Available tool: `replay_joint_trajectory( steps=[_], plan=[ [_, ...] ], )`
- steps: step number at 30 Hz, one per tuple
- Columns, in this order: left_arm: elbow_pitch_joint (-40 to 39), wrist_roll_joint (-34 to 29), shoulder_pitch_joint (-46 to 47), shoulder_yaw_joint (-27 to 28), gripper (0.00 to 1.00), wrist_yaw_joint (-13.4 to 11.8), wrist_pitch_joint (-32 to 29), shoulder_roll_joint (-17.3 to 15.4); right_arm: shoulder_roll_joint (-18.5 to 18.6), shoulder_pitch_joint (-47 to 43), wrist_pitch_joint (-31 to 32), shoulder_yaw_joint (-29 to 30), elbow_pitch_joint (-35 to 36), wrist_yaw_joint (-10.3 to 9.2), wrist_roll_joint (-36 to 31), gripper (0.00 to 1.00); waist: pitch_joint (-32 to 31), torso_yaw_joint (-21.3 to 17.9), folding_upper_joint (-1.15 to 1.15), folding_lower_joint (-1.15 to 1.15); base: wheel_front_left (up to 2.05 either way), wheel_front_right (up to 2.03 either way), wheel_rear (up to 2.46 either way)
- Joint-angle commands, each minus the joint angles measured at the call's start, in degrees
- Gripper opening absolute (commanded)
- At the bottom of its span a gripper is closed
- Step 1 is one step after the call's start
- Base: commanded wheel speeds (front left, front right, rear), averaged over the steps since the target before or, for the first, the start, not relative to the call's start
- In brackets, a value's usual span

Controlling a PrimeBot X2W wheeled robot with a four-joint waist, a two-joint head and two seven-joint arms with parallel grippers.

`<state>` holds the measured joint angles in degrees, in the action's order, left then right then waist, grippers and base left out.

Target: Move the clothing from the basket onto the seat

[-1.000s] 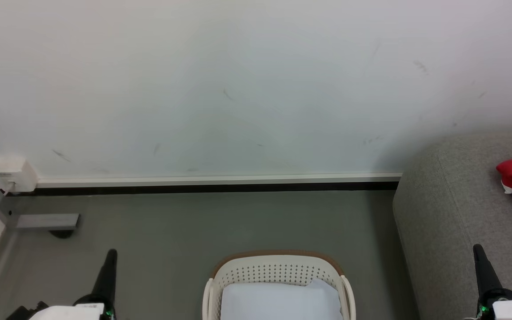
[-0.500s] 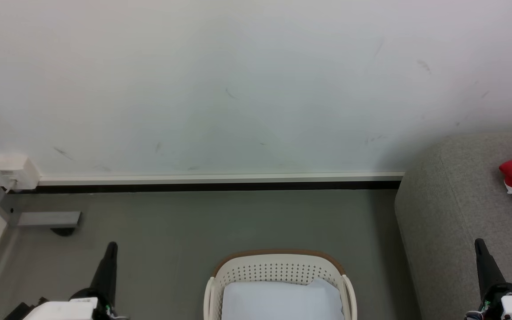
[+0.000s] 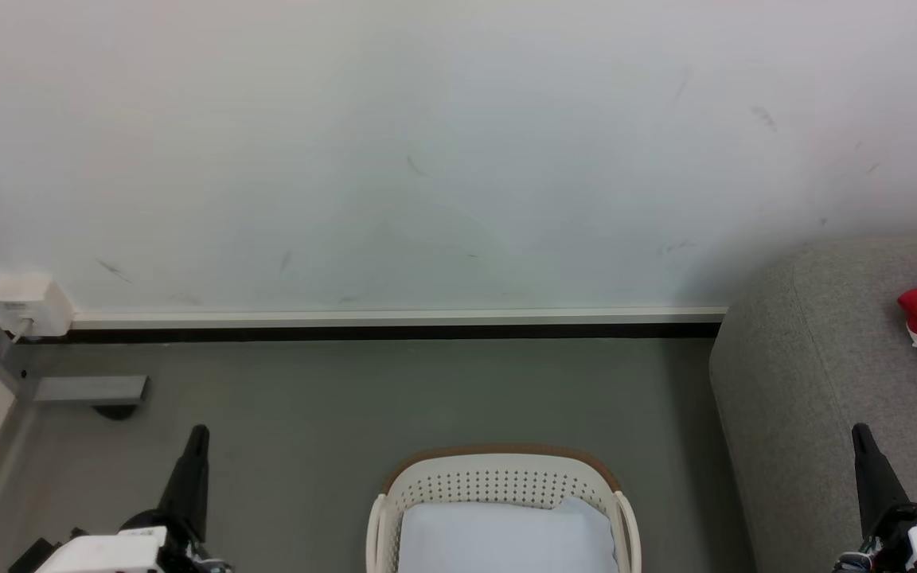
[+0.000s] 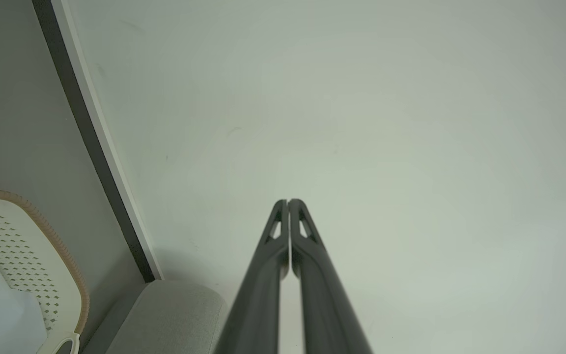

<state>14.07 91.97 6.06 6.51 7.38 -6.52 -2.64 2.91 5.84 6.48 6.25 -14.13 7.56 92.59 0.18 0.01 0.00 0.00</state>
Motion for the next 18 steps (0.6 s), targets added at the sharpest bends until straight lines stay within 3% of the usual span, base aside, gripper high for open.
replay_joint_trajectory(
  steps=[1, 18],
  plan=[
    [0.0, 0.8, 0.5, 0.1, 0.00, 0.3, -0.3, -0.4, 0.3, 0.7, 0.0, 0.2, 0.3, -0.13, 0.0, 0.00, 0.0, 0.0, 0.00, 0.00, 0.00, 0.00, 0.00],
    [0.0, 0.8, 0.5, 0.1, 0.00, 0.3, -0.3, -0.4, 0.2, 0.7, 0.1, 0.3, 0.3, -0.14, -0.1, 0.00, 0.0, 0.0, 0.00, 0.00, 0.00, 0.00, 0.00]
  ],
)
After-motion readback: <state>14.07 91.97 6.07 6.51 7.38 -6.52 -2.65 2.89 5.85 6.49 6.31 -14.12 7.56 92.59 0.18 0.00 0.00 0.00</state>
